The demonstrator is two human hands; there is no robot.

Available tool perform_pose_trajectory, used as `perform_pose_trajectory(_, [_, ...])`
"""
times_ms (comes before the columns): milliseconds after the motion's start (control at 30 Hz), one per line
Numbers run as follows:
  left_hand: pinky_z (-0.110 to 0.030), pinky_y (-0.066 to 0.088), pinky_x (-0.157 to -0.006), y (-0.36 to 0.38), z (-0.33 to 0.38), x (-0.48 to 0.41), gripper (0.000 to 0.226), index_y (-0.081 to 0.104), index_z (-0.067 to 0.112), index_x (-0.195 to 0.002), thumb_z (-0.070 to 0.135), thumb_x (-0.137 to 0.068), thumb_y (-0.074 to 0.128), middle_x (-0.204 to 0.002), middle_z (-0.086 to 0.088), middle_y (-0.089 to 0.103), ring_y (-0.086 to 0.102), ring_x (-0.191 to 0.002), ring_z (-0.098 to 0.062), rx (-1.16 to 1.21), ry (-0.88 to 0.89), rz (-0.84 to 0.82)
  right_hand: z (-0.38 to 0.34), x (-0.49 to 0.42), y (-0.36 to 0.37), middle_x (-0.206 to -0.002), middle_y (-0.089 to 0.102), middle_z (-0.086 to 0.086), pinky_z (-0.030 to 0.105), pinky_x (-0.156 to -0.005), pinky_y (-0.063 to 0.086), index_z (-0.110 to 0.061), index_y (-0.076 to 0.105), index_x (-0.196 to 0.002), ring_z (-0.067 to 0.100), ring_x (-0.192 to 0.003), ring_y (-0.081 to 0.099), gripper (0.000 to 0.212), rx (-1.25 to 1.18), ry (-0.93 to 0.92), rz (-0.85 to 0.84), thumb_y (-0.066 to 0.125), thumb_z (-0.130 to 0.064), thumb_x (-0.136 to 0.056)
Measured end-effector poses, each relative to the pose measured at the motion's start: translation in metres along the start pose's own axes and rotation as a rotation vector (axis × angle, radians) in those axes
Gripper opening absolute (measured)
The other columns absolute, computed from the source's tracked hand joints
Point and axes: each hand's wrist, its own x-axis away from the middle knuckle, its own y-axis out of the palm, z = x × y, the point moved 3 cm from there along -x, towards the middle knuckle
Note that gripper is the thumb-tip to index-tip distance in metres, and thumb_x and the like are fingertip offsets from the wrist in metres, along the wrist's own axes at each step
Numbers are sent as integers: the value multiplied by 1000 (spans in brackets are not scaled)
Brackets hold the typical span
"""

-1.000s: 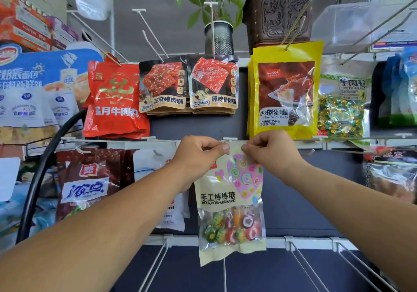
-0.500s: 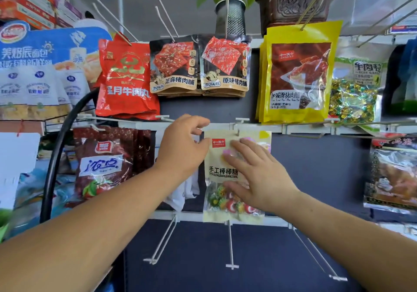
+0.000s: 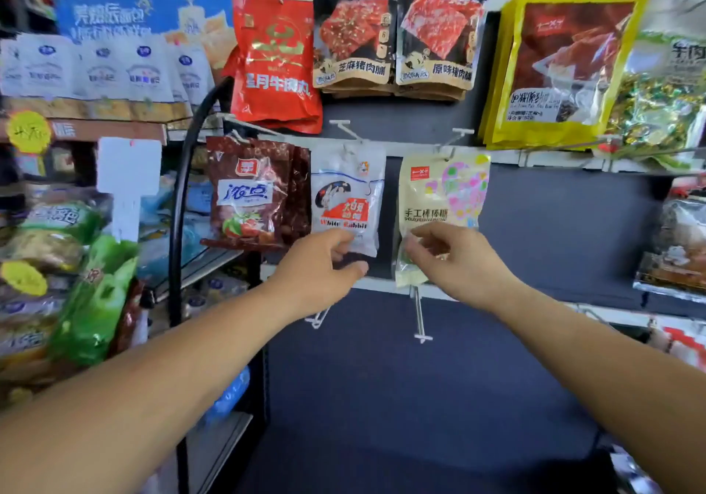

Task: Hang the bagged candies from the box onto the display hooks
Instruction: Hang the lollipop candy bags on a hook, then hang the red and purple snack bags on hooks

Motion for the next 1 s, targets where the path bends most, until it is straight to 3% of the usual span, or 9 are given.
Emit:
perform_pose_trajectory(133, [-28,52,-99,25,-17,60,51,61,19,-134,31,-87,77,-119,3,68,67,-106,-11,35,-48,-74,-6,69,38,-70,69,-4,27,-54,49,-23,72,-86,13,-58,57,19,-159,82,-93,64,-37,-96])
perform_pose_trajectory(333, [-16,50,-90,78,-66,172,47,64,15,-131,26,-87,78,-110,9,67,67,-100,-6,65,-143,-210,22,177,116,-81,75,-9,40,-79,58,-26,74,-87,12,-81,69,19,-121,144,-302,63,-39,-94])
perform_pose_trajectory(467, [-28,56,-83,118,-117,255,45,67,13,-127,21,-84,80,-104,3,72,71,-92,-16,33,-272,-378,47,257,172,-76,74,-8,37,-75,57,-20,76,-85,10,-74,68,20,-110,231,-474,66,-35,-93])
perform_pose_trajectory(600, [-29,53,-84,129,-166,314,48,65,16,-130,30,-86,75,-109,7,70,67,-95,-9,-50,-345,-486,78,324,210,-62,68,-13,28,-62,48,-15,77,-82,0,-57,58,18,-202,418,-640,70,-25,-94])
perform_pose_trajectory(700, [-25,51,-80,140,-192,355,47,62,20,-134,36,-90,71,-112,9,67,66,-95,-7,-57,-466,-547,100,358,236,-80,77,-5,39,-77,59,-24,79,-87,7,-74,70,19,-222,514,-748,67,-36,-94])
perform_pose_trajectory(767, [-29,57,-85,158,-203,382,37,66,24,-126,34,-90,71,-112,10,71,68,-96,-8,-8,-545,-560,114,375,255,-88,77,-15,40,-81,61,-42,77,-90,6,-83,73,28,-164,530,-816,59,-63,-84])
perform_pose_trajectory(833, [-22,55,-91,177,-213,410,34,68,28,-123,26,-89,72,-111,17,70,68,-101,-4,42,-596,-573,124,390,271,-91,73,-23,32,-77,62,-53,73,-91,2,-83,70,32,-93,560,-819,54,-75,-80])
perform_pose_trajectory(900, [-18,49,-100,192,-223,437,42,64,32,-128,31,-87,73,-123,20,65,62,-113,1,46,-588,-638,130,403,281,-95,68,-17,18,-72,58,-43,73,-100,1,-82,66,21,-86,605,-822,61,-58,-92])
perform_pose_trajectory(1000, [-28,43,-111,207,-246,458,55,56,33,-138,46,-86,69,-143,8,55,52,-132,-12,-42,-528,-738,145,412,285,-102,73,-4,31,-84,58,-30,73,-104,17,-95,71,19,4,660,-759,66,-45,-94])
